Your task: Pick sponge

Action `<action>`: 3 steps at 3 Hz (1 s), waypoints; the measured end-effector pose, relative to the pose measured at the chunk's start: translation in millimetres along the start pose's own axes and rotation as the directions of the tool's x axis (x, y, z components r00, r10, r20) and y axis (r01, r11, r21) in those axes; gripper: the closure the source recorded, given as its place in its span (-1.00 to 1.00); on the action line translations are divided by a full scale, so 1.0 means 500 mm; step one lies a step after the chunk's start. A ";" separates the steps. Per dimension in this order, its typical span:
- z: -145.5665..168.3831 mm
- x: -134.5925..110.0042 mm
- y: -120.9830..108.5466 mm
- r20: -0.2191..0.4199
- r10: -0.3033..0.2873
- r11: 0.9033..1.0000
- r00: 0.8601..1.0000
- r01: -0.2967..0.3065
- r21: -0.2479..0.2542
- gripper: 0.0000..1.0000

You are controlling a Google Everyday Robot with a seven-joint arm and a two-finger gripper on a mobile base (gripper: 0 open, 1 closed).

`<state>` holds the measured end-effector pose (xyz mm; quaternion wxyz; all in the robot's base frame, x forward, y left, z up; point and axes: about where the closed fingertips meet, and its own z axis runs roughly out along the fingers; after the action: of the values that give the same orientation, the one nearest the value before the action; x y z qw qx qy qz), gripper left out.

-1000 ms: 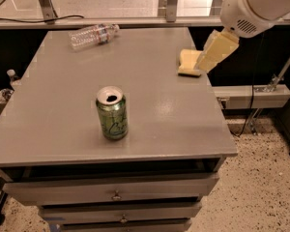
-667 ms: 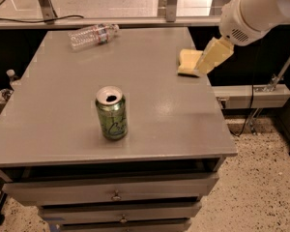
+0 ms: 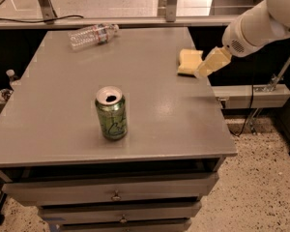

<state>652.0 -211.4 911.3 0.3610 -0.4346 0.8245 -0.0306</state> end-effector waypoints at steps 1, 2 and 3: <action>0.056 0.013 0.005 0.030 0.081 0.996 0.996 -0.080 -0.038 -1.00; 0.106 0.021 0.022 0.041 0.139 0.988 0.989 -0.135 -0.075 -1.00; 0.136 0.023 0.039 0.049 0.182 0.979 0.982 -0.177 -0.101 -0.72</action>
Offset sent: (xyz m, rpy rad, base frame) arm 0.0308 0.0211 -0.0754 0.2172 0.0967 -0.0704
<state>676.5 -190.1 847.5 0.3646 -0.3759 0.8502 0.0544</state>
